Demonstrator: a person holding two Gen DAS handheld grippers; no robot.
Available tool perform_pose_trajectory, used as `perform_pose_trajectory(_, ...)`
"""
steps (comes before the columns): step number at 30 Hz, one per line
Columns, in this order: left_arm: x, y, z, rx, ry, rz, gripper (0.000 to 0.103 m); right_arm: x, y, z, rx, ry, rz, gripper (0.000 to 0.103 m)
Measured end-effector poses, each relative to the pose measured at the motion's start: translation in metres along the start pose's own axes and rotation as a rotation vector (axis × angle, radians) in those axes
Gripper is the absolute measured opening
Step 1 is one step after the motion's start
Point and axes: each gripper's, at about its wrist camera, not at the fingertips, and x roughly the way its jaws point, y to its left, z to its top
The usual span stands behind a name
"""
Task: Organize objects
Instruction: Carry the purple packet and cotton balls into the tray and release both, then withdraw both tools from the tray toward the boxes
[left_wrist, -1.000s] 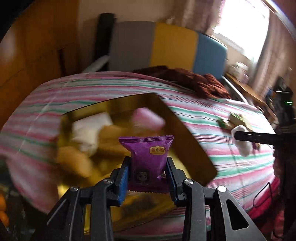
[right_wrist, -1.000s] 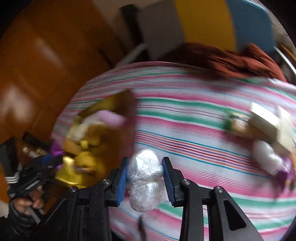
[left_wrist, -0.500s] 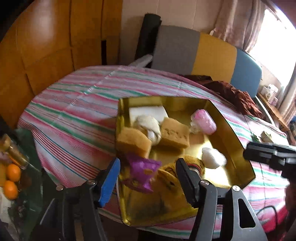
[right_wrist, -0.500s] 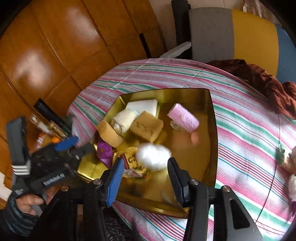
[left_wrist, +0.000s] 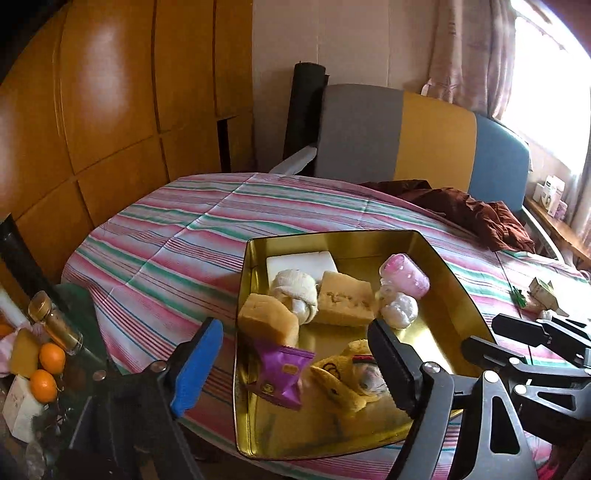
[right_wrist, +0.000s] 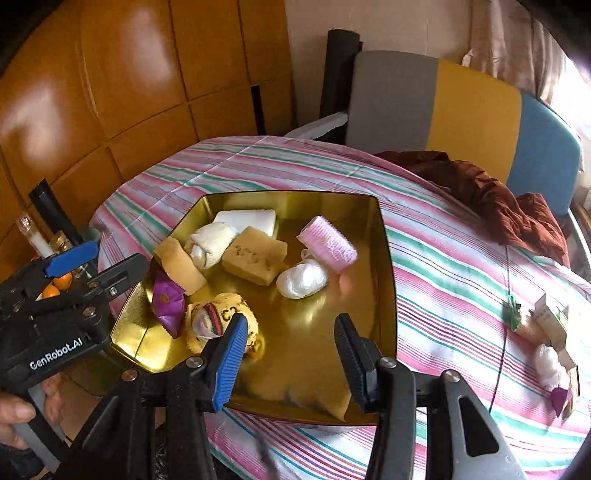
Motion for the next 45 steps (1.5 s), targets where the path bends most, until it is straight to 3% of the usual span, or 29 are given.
perform_pose_trajectory(28, -0.007, -0.043, -0.001, 0.101, -0.007, -0.048, 0.081, -0.016, -0.040, -0.007, 0.098, -0.049, -0.069, 0.049)
perform_pose_trajectory(37, -0.004, -0.070, 0.003, 0.162, -0.001, -0.099, 0.082, -0.023, -0.089, -0.013, 0.179, -0.041, -0.127, 0.049)
perform_pose_trajectory(45, -0.004, -0.107, 0.005, 0.243, -0.001, -0.187, 0.082, -0.040, -0.170, -0.028, 0.348, -0.022, -0.204, 0.049)
